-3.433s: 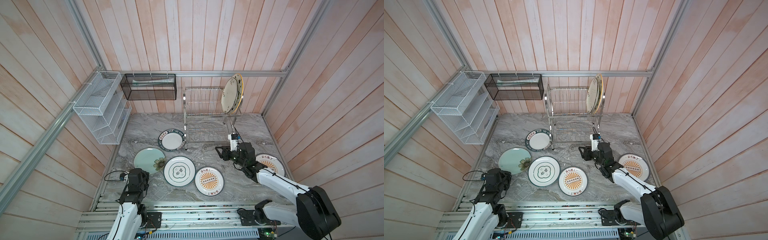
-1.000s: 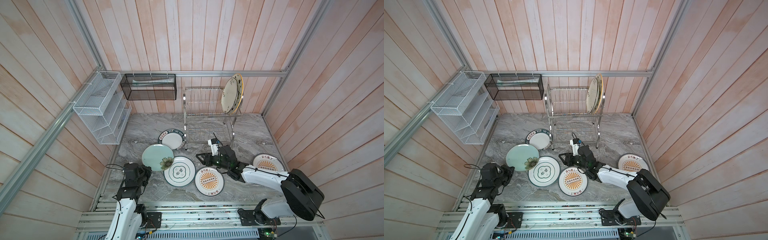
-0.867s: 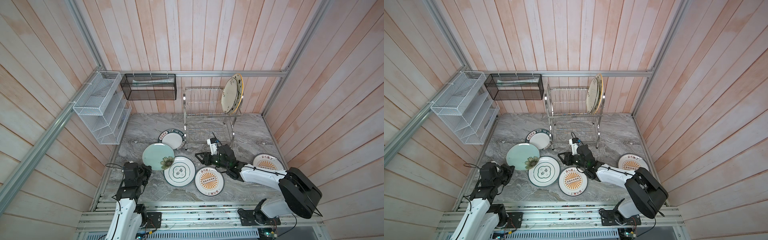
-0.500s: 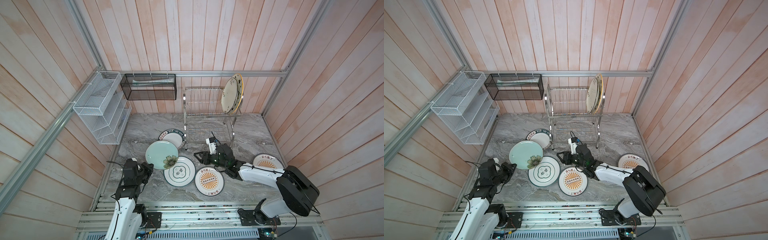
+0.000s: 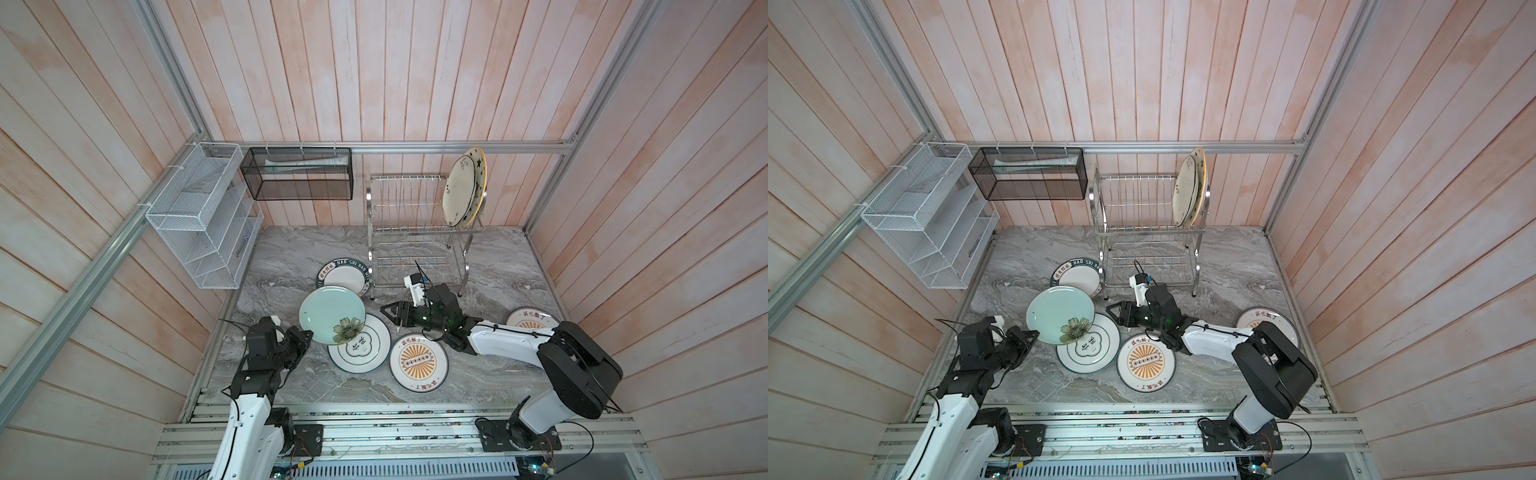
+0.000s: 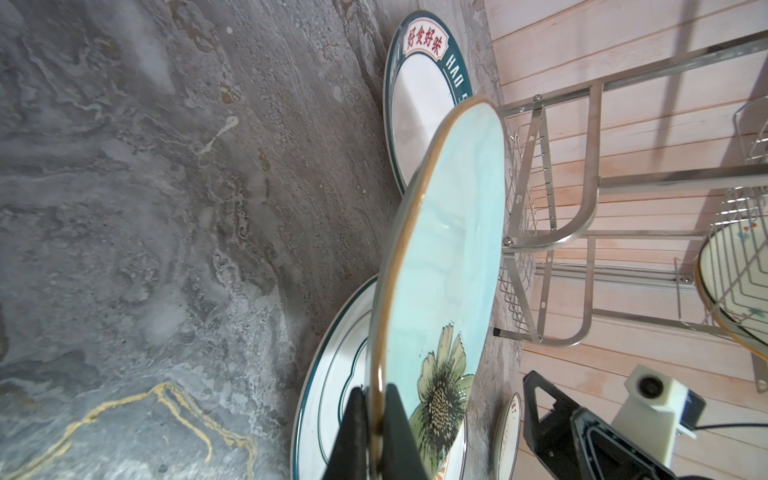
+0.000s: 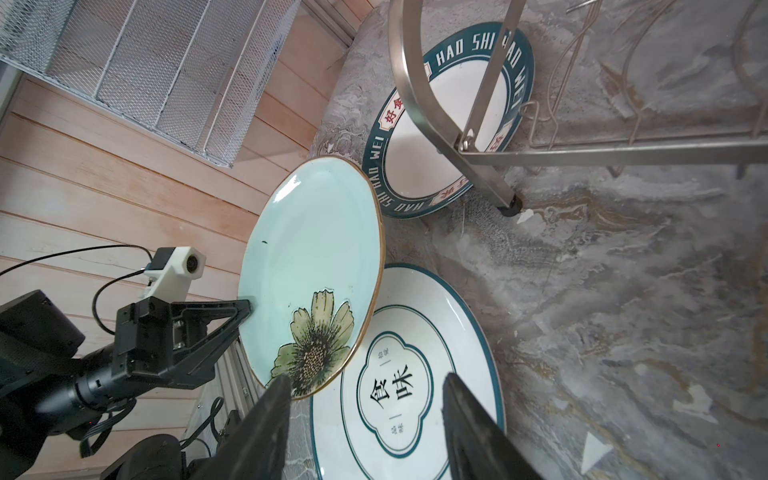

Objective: Load plates into a dish rack
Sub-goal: Place the plate on the dish rack.

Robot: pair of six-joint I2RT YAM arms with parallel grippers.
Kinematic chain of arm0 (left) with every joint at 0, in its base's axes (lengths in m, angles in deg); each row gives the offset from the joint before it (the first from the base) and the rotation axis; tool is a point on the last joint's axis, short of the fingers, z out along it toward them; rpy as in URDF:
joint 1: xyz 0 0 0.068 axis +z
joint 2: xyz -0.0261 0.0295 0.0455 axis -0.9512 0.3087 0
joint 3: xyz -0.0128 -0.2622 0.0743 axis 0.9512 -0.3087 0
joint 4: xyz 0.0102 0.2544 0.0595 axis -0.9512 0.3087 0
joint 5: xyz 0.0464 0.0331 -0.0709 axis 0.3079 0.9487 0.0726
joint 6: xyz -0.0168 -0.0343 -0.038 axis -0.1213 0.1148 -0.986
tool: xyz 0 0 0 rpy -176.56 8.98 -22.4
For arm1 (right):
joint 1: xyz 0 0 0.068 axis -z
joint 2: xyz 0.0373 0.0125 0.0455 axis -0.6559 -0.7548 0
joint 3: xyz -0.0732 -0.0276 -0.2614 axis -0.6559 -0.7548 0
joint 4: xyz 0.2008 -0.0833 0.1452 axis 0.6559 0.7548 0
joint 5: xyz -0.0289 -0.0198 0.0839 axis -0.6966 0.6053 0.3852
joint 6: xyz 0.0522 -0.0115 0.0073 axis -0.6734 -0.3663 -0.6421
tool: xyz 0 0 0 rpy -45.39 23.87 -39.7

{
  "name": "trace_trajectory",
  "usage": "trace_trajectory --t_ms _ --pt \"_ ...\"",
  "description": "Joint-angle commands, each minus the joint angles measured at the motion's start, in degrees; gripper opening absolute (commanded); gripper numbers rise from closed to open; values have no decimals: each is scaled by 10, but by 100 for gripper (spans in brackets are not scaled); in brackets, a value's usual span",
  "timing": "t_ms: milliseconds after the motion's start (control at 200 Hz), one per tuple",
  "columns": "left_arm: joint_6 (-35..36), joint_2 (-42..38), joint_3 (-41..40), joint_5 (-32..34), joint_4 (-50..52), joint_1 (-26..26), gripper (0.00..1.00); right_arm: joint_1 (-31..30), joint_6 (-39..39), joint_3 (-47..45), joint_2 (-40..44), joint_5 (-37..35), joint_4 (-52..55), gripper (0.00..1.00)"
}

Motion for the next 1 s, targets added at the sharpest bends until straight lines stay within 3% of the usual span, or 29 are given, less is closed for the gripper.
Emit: trace_trajectory --t_ms 0,995 --pt "14 -17 24 -49 -78 3 0 -7 -22 9 -18 26 -32 59" --pt "9 -14 -4 -144 -176 -2 0 -32 -57 78 -93 98 -102 48"
